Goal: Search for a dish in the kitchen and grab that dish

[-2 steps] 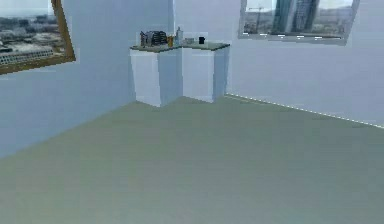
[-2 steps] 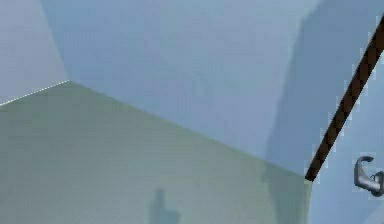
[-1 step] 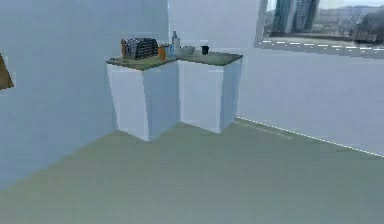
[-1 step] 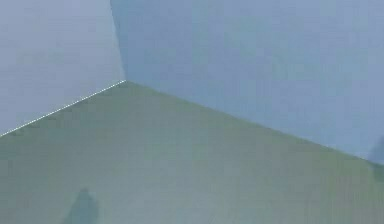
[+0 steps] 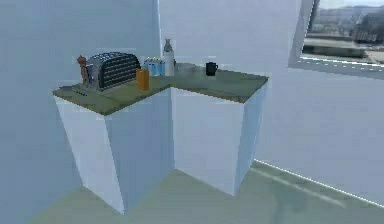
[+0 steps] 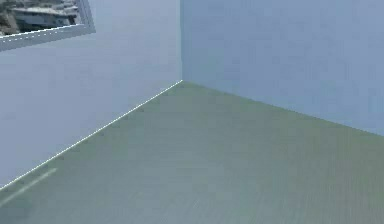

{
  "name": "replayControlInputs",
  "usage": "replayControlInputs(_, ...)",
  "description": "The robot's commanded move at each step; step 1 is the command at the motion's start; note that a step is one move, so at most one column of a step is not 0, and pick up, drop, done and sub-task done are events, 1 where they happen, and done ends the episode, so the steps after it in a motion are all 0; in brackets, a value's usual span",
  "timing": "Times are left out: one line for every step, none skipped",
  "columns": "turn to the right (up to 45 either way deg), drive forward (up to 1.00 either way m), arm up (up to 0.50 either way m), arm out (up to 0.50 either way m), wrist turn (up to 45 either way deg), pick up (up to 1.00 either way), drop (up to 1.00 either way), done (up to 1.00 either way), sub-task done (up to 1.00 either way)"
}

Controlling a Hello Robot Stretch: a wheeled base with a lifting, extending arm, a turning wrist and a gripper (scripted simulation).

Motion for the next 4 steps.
replayControlInputs(3.0, 0.00, 0.00, 0.00, 0.0, 0.00, 0.00, 0.00, 0.00)
replayControlInputs(0.0, 0.95, 0.00, 0.00, 0.0, 0.00, 0.00, 0.00, 0.00)
replayControlInputs(-45.0, 0.00, 0.00, 0.00, 0.0, 0.00, 0.00, 0.00, 0.00)
replayControlInputs(-45.0, 0.00, 0.00, 0.00, 0.0, 0.00, 0.00, 0.00, 0.00)
